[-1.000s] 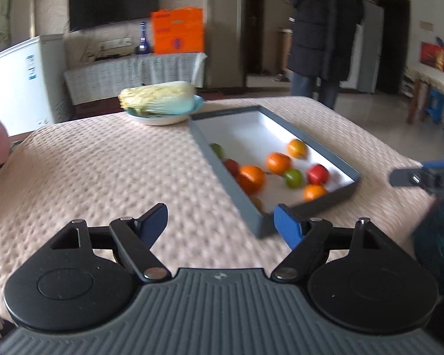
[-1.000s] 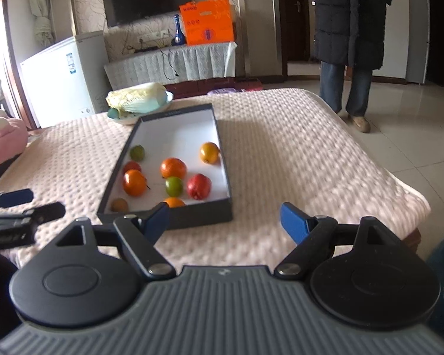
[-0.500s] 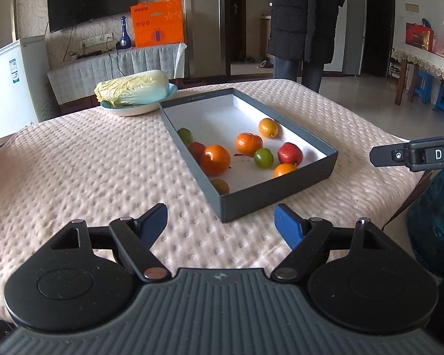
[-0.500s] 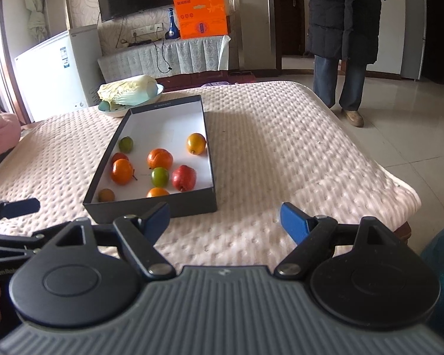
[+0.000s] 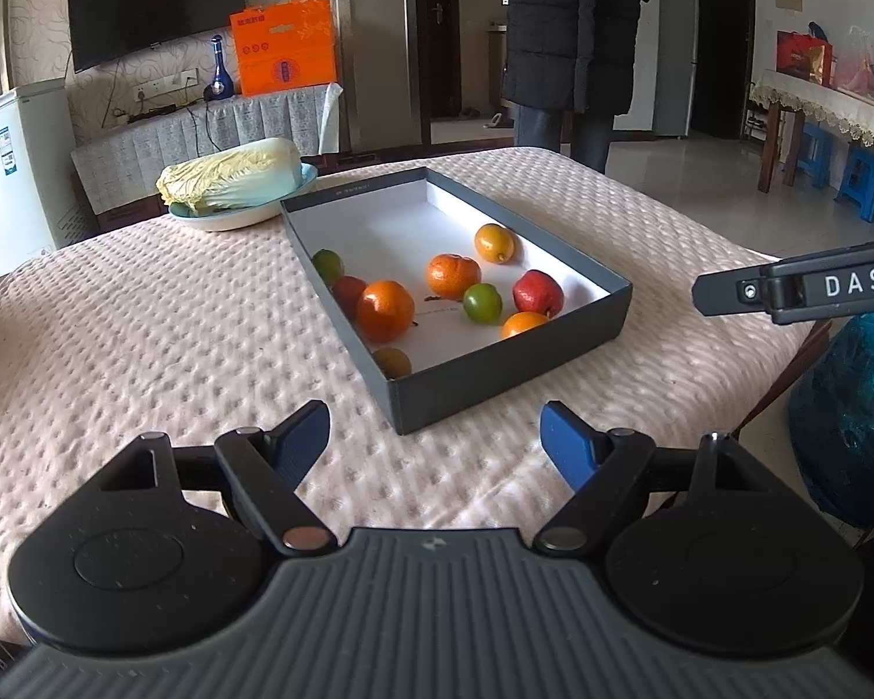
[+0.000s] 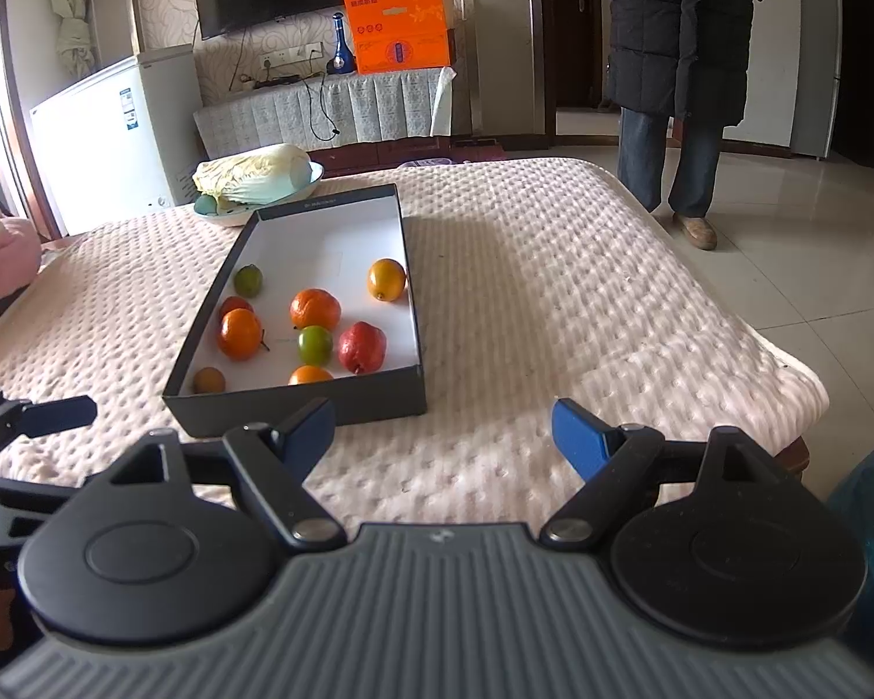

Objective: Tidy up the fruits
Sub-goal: 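Withdraw both open grippers away from the filled box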

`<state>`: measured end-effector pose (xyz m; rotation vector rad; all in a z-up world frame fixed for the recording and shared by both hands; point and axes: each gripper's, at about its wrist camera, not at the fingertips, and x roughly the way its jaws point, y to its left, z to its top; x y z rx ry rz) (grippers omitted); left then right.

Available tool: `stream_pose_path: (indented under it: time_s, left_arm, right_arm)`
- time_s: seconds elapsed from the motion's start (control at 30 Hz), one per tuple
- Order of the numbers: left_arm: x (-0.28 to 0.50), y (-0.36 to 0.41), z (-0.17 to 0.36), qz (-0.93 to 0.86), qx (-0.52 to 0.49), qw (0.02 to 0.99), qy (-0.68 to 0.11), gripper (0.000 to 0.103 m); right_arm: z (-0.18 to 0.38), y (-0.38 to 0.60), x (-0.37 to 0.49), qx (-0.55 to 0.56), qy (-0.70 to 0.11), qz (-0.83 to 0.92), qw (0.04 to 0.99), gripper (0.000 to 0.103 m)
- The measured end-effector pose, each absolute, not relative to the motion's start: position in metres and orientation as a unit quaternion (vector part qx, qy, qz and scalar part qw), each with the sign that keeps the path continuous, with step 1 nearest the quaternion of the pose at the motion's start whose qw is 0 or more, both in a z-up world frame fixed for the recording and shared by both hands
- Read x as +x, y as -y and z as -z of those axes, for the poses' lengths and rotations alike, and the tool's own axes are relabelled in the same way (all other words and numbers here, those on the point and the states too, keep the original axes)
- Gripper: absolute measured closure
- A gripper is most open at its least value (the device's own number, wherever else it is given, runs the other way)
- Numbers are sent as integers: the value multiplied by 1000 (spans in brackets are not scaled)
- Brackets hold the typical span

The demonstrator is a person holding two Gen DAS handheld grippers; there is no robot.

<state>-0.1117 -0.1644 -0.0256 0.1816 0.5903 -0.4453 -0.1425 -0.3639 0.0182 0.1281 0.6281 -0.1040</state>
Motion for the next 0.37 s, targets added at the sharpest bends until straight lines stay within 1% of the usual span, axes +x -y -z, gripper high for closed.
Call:
stream_pose_path:
  time_s: [0.37]
  left_arm:
    - [-112,167,28,216,87,929,-287,20]
  right_arm:
    - [-18,365,-143,64,-308,52,948,20]
